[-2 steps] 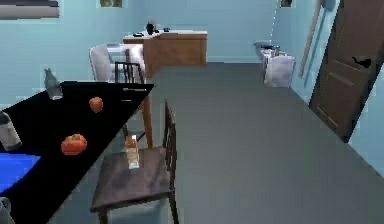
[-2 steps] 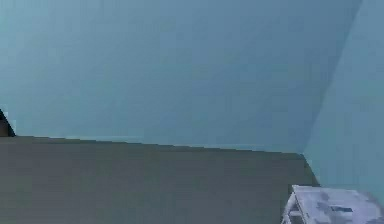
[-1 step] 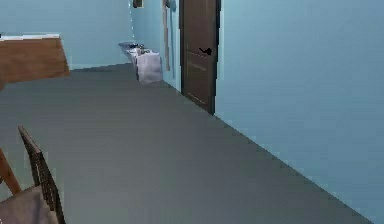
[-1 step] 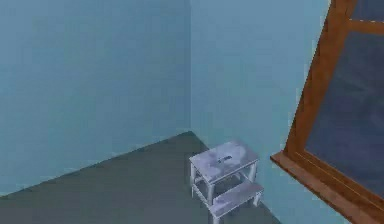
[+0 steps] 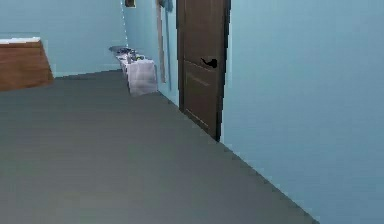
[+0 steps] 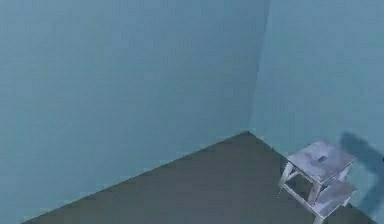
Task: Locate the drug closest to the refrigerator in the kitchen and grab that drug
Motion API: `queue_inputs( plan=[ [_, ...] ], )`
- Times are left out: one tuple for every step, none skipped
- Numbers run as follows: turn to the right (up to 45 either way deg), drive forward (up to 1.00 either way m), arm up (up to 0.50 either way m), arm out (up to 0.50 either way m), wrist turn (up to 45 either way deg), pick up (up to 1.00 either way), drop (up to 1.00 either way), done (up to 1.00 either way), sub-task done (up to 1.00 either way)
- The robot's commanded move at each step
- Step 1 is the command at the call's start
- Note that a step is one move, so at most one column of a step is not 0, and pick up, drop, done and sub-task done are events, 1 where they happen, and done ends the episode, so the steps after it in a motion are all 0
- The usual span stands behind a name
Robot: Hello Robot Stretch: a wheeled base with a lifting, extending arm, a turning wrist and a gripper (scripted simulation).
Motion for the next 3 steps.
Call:
queue_inputs(
  plan=[
    [-27.0, 0.00, 0.00, 0.00, 0.0, 0.00, 0.00, 0.00, 0.00],
    [0.0, 1.00, 0.00, 0.00, 0.0, 0.00, 0.00, 0.00, 0.00],
    [0.0, 1.00, 0.00, 0.00, 0.0, 0.00, 0.00, 0.00, 0.00]
  ],
)
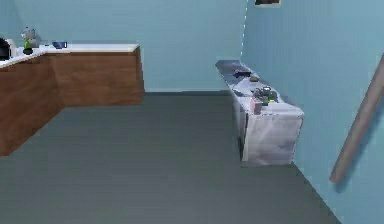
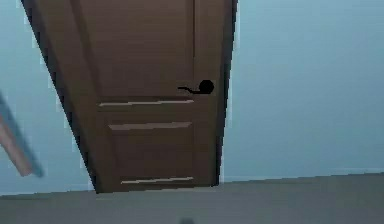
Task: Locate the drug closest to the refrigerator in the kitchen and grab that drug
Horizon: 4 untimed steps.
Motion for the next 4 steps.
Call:
queue_inputs(
  plan=[
    [0.0, 1.00, 0.00, 0.00, 0.0, 0.00, 0.00, 0.00, 0.00],
    [-3.0, 0.00, 0.00, 0.00, 0.0, 0.00, 0.00, 0.00, 0.00],
    [0.0, 1.00, 0.00, 0.00, 0.0, 0.00, 0.00, 0.00, 0.00],
    [-6.0, 0.00, 0.00, 0.00, 0.0, 0.00, 0.00, 0.00, 0.00]
  ],
)
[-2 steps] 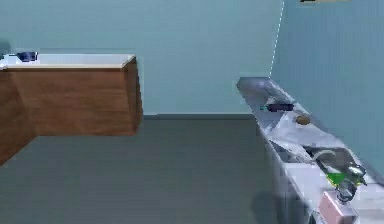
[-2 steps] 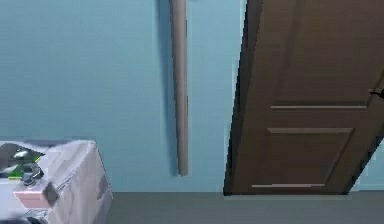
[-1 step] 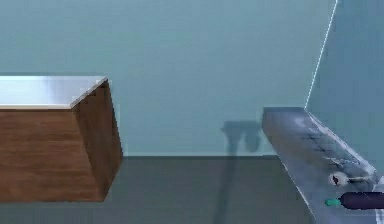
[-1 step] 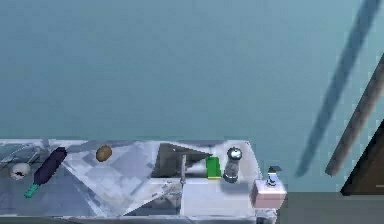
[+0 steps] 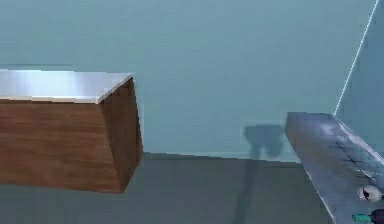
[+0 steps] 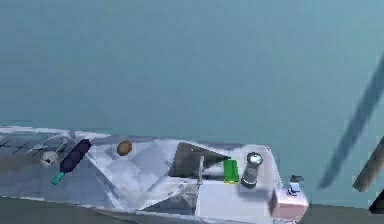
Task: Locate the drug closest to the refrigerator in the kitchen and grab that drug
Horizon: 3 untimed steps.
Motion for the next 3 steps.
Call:
queue_inputs(
  plan=[
    [0.0, 0.20, 0.00, 0.00, 0.0, 0.00, 0.00, 0.00, 0.00],
    [45.0, 0.00, 0.00, 0.00, 0.0, 0.00, 0.00, 0.00, 0.00],
    [45.0, 0.00, 0.00, 0.00, 0.0, 0.00, 0.00, 0.00, 0.00]
  ],
)
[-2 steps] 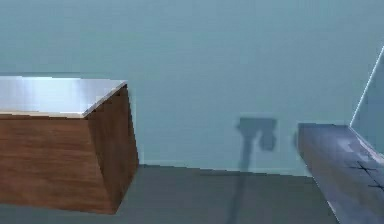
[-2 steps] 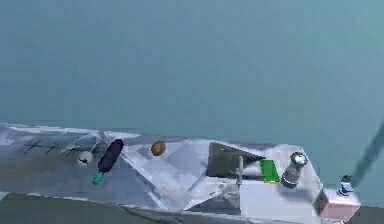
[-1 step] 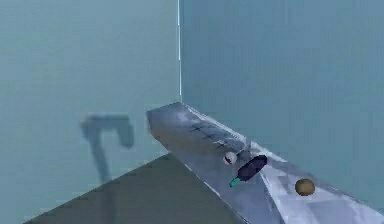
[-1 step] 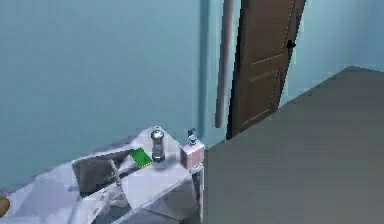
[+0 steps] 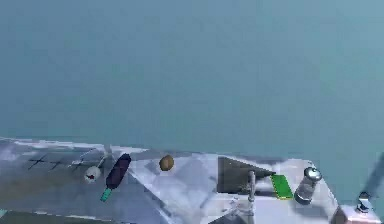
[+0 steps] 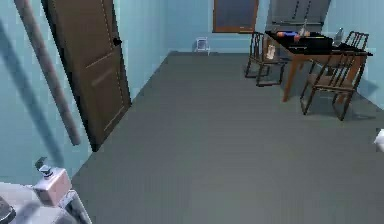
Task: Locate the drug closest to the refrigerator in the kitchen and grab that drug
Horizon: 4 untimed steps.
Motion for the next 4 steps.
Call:
queue_inputs(
  plan=[
    [45.0, 0.00, 0.00, 0.00, 0.0, 0.00, 0.00, 0.00, 0.00],
    [45.0, 0.00, 0.00, 0.00, 0.0, 0.00, 0.00, 0.00, 0.00],
    [9.0, 0.00, 0.00, 0.00, 0.0, 0.00, 0.00, 0.00, 0.00],
    [0.0, 1.00, 0.00, 0.00, 0.0, 0.00, 0.00, 0.00, 0.00]
  ],
)
